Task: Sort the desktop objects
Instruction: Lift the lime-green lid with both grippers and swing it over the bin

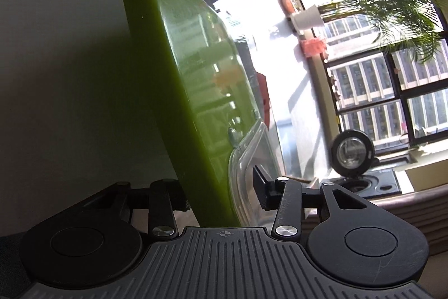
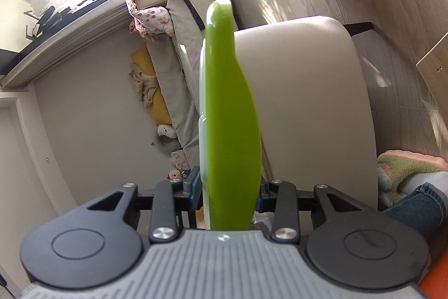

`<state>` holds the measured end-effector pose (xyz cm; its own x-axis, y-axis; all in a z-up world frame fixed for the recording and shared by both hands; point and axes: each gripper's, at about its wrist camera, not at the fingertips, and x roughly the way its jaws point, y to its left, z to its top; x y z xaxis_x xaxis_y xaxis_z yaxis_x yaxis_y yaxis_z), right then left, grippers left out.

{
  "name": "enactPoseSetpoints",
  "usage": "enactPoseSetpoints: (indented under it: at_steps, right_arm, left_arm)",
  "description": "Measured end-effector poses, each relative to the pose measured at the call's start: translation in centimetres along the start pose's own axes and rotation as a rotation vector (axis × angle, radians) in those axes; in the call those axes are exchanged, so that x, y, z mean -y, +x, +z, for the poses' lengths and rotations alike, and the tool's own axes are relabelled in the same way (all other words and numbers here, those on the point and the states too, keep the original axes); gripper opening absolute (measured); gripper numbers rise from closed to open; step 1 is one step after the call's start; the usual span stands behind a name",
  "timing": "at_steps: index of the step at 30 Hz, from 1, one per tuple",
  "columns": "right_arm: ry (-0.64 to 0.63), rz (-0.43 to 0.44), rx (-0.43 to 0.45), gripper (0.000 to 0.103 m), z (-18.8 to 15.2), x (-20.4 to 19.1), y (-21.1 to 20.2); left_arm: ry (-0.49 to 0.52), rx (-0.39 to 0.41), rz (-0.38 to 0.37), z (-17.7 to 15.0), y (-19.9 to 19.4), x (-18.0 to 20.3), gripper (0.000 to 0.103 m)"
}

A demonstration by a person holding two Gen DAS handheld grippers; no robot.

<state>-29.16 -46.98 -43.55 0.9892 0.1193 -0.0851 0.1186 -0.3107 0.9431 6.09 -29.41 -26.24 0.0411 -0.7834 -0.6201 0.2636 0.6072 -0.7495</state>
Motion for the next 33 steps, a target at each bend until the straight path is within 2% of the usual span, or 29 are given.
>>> enactPoseSetpoints:
  at_steps: [3,6,8,9,10,17,20,23,24,26,28,32,33]
  right_arm:
    - [-0.006,0.011,0.011,0.041,0.0,-0.1,0.9]
    - [-0.041,-0.007,0.049,0.044,-0.4,-0.7,1.9]
    - [-0.065,-0.025,0.077,0.055,-1.8,-1.2,2.0]
    - [-0.077,-0.035,0.091,0.067,-2.7,-1.4,1.9]
    - [-0.089,-0.045,0.104,0.075,-3.6,-1.6,1.9]
    - [-0.182,-0.115,0.206,0.082,-9.9,-3.4,1.9]
    - [-0.263,-0.157,0.281,0.082,-11.5,-4.9,4.2]
    - [-0.301,-0.211,0.367,0.083,-11.8,-5.8,7.4]
    - [-0.319,-0.23,0.402,0.081,-11.9,-6.1,8.4]
    - [-0.341,-0.259,0.473,0.07,-12.1,-6.6,9.4]
    - [-0.347,-0.26,0.513,0.049,-12.0,-6.9,9.8]
    - [-0.349,-0.214,0.462,0.03,-10.7,-8.3,8.4]
    - [-0.357,-0.205,0.455,0.025,-10.3,-8.8,7.7]
  left_arm:
    - [0.021,0.045,0.024,-0.1,-1.3,1.3,0.044]
    - [-0.028,0.088,0.055,-0.2,-1.9,1.6,0.044]
    - [-0.086,0.095,0.065,0.1,-2.0,1.3,0.044]
    - [-0.105,0.099,0.071,0.2,-2.0,1.1,0.045]
    - [-0.113,0.105,0.076,0.2,-2.2,1.0,0.045]
    - [-0.122,0.129,0.101,-0.6,-2.4,1.8,0.045]
    - [-0.149,0.119,0.092,-1.3,-2.4,1.2,0.045]
    - [-0.164,0.115,0.086,-2.1,-2.5,0.8,0.046]
    - [-0.157,0.105,0.077,-2.3,-2.4,0.8,0.047]
    - [-0.138,0.09,0.065,-2.5,-2.1,1.1,0.047]
    - [-0.118,0.083,0.06,-2.5,-2.0,1.4,0.049]
    - [-0.075,0.061,0.049,-2.3,-1.8,1.7,0.06]
    - [-0.064,0.067,0.042,-2.2,-1.9,1.7,0.068]
